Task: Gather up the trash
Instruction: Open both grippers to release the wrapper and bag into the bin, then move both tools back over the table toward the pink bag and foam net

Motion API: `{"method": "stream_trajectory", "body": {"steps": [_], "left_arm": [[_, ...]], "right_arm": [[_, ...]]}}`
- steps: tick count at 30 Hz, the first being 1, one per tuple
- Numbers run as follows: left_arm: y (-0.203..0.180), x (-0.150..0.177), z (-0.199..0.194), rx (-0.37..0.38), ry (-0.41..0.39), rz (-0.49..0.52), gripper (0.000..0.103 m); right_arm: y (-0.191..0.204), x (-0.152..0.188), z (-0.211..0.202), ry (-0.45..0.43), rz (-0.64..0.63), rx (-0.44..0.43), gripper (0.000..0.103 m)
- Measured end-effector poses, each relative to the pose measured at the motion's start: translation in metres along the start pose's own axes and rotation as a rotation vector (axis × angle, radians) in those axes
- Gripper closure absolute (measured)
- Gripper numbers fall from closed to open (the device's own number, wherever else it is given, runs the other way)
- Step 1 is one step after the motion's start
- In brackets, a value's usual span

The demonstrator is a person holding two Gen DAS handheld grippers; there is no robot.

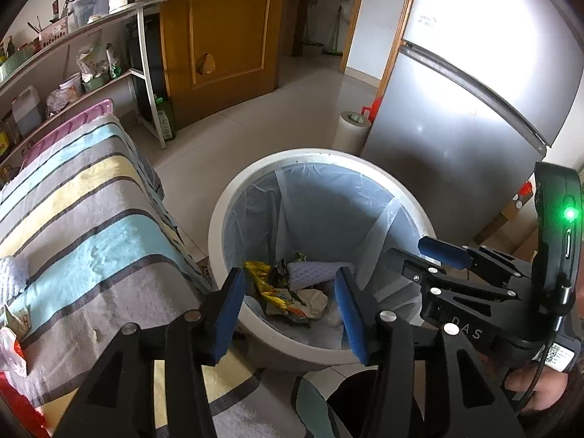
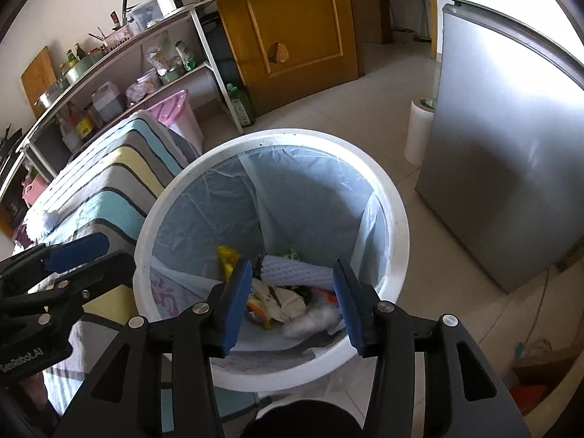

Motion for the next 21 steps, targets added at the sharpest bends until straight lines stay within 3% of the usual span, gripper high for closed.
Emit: {"method": "stream_trajectory", "body": {"steps": [21], "left_arm": [[0.041, 0.011, -0.064, -0.045, -0.122, -0.066, 0.042]], "right_arm": [[0.039, 0.001, -0.041, -0.097, -0.029, -0.037, 0.055]]}}
Point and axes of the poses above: each gripper's, at about its wrist camera, not at the fingertips, and z roughly the way its jaws point, y to its left, x to its underside, the point moved 1 cm from there along z, roughly the way its jaws point, and after that the axes turned 10 degrees about -x, right-handed, at the moved point
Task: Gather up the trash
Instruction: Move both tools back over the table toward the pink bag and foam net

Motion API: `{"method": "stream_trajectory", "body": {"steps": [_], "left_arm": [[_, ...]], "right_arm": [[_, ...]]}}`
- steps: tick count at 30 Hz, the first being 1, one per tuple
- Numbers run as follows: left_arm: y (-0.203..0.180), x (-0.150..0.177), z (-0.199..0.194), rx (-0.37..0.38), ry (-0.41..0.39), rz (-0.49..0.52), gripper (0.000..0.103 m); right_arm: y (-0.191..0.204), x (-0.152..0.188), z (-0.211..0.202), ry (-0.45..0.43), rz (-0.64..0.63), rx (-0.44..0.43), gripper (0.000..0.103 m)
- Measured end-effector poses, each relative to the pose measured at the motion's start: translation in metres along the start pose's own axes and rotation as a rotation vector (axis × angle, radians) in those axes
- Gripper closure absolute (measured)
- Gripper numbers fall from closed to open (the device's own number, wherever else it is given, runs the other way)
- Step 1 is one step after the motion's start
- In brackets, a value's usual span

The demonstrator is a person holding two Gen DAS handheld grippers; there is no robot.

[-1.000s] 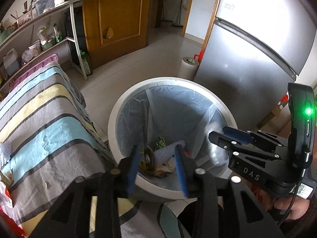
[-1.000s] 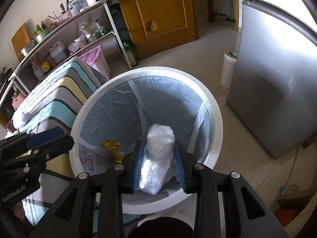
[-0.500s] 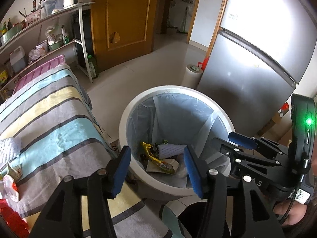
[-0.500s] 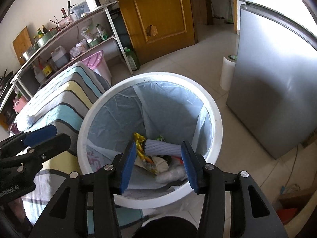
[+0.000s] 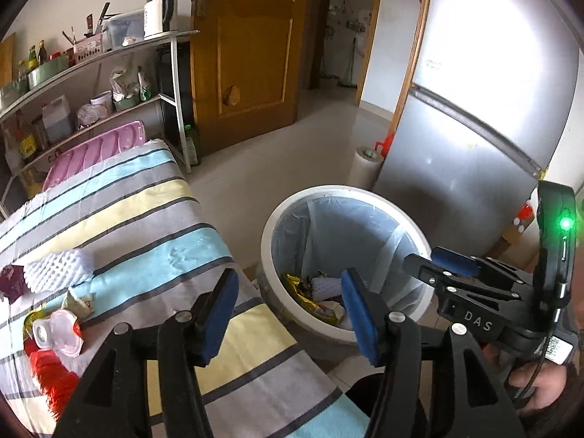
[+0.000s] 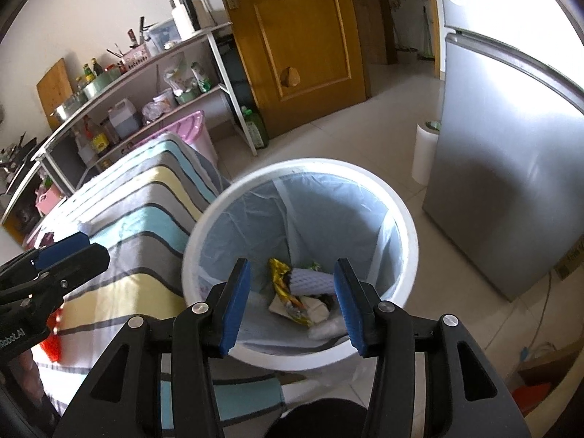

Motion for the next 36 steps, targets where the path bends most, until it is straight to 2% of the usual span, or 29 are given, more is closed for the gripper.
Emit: {"method": "stream_trajectory", "body": {"steps": [9, 21, 32, 36], "left_arm": [[0.036, 0.008, -0.027, -0.038, -0.047, -0.050, 0.040], [0.099, 0.025, -0.050, -0.150, -0.090, -0.121, 0.038], [0.181, 0.043, -0.063, -0.256, -0.100, -0.251, 0.034], [0.206, 0.049, -0.062, -0.279, -0.087, -0.281, 0.032]], "right_arm": [[0.040, -0.005, -0.007, -0.042, -0.065, -0.060, 0.054], [0.107, -0.011, 0.004, -0.067, -0.165, -0.195, 0.054], [0.177, -0.013, 0.038, -0.005, -0.305, -0.281, 0.053], [0.199, -0.015, 0.058, 0.049, -0.335, -0.319, 0.053]]}}
Point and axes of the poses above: each gripper's, at about its wrist camera, not at the fingertips, and z roughly the way its jaws point, y to its left, x to its underside, the point moved 1 cm from there along z, roughly the way its jaws point, and after that the axes turned 10 degrees about -x, right-handed, at the moved point
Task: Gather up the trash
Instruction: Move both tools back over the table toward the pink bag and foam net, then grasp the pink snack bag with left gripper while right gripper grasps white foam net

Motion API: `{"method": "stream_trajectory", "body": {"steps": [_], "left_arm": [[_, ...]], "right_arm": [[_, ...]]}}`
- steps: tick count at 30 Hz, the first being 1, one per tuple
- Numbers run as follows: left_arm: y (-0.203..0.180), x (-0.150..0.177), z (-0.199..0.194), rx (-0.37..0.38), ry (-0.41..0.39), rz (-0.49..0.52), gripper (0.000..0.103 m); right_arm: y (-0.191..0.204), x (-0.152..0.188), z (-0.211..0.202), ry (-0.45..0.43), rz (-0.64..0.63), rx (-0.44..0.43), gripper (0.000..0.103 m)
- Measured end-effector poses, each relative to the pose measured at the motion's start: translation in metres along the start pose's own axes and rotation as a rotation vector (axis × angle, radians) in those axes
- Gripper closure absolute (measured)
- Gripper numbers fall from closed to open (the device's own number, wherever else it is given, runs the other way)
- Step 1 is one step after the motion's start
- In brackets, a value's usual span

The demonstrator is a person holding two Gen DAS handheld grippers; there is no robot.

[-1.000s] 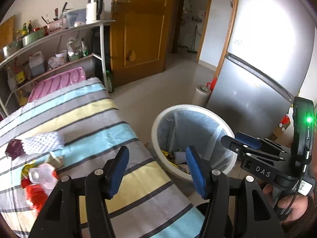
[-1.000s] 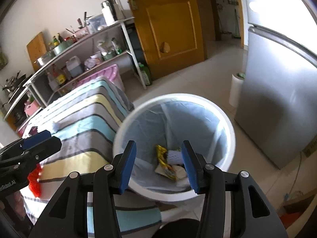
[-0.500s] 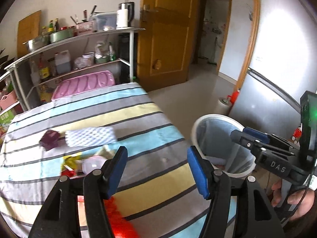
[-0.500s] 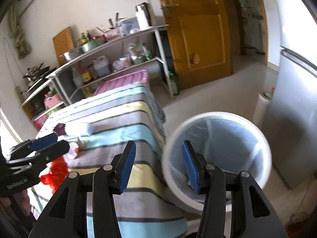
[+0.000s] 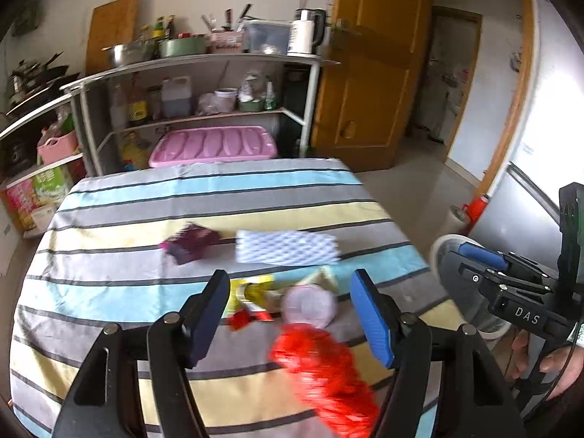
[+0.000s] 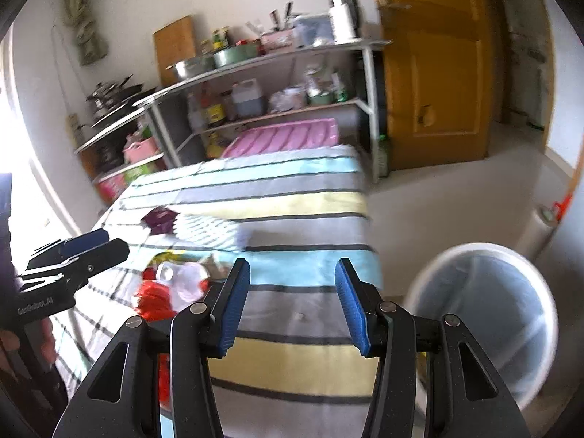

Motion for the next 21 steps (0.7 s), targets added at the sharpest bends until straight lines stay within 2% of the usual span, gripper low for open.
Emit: {"method": "stream_trajectory", "body": {"steps": [11, 14, 18, 21], "left_arm": [[0.060, -0.007, 0.035, -0.068, 0.055, -0.039, 0.031], [0.069, -0.009, 0.047, -0.087, 0.067, -0.037, 0.031], [0.077, -0.012, 0.067, -0.077, 0.103, -0.042, 0.030], [0.080, -0.015, 0.076, -0.086, 0.096, -0.028, 0.030]], "right_arm": [[0.027, -0.029, 0.066, 0.097, -0.098, -0.110, 0.053], [0.032, -0.034, 0.085, 0.120, -0.132, -0.140, 0.053], [0.034, -0.038, 0.108, 0.147, -0.142, -0.147, 0.053], [0.035, -0.040, 0.119, 0.160, -0.151, -0.165, 0.053]]}}
Point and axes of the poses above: each gripper's, at about its wrist camera, not at the fingertips, and z roughly the way its jaws point, y to its left, x to its underside, the point moved 1 cm from there along z, roughly the way its jaws point, and after that the axes turned 10 degrees about -x, right-handed, at the moved point
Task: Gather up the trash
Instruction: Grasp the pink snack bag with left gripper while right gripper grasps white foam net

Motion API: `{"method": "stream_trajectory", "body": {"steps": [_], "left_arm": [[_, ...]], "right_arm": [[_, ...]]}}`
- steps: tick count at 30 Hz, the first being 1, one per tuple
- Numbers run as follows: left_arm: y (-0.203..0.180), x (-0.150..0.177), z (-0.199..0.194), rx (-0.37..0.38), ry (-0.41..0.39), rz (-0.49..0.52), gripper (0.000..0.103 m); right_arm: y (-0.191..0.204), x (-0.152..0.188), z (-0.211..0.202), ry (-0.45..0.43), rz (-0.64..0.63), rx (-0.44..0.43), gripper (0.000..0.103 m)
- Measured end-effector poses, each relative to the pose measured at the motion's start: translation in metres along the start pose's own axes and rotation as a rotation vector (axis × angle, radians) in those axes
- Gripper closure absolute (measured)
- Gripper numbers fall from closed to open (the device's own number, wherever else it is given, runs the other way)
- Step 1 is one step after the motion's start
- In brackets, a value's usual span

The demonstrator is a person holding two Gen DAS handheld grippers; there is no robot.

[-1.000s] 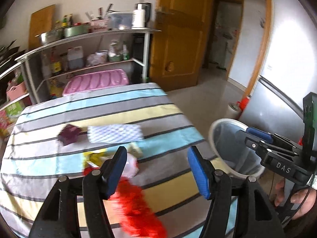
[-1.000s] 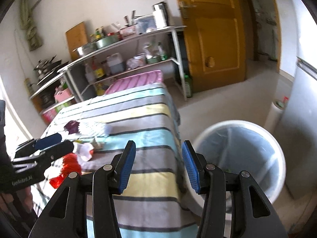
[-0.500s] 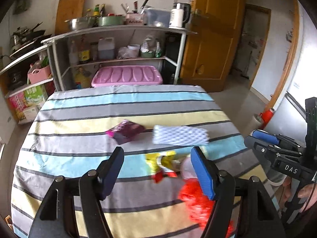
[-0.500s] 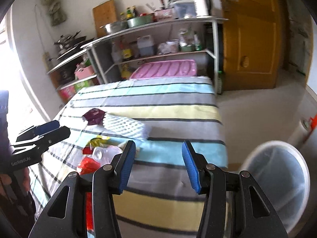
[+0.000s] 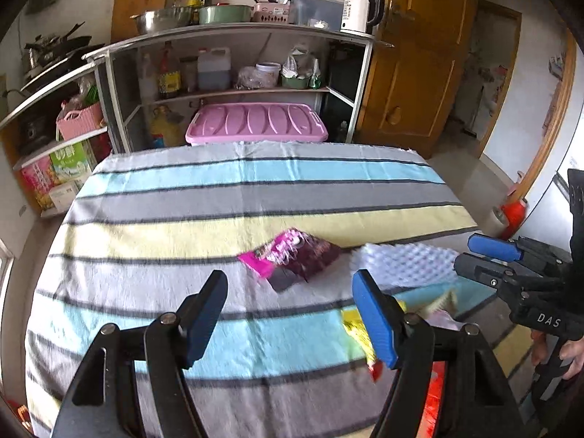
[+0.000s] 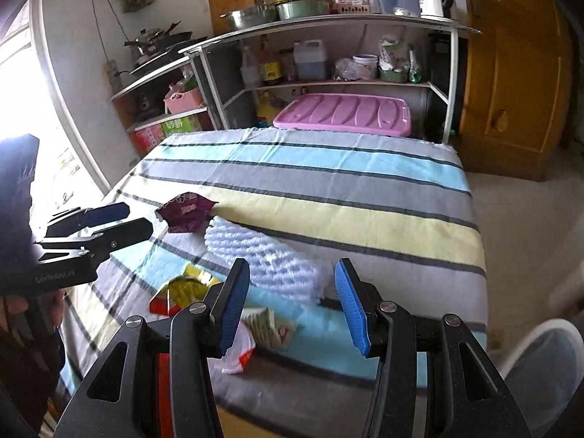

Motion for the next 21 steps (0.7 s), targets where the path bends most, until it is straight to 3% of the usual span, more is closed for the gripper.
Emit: {"method": "stream_trajectory", "body": {"steps": [9, 21], "left_arm": [[-0.002, -0.010, 0.027, 0.040, 0.038, 0.015, 0.028], [-0.004, -0.009, 0.052, 0.061, 0.087, 0.015, 0.028]], "right_arm": [[-0.010, -0.012, 0.036, 0.067, 0.007, -0.091, 0.047], [-0.010, -0.011, 0.055, 0.117, -0.027, -0.108, 0.047]]}}
Point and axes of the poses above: each gripper's, at about its wrist camera, not at the fingertips, and z roughly the way its jaws point, y to its left, x to its underside, the point moved 1 cm from there along z, roughly the way its jaws point, and after that the axes turned 10 degrees about -x, right-handed, at the moved point
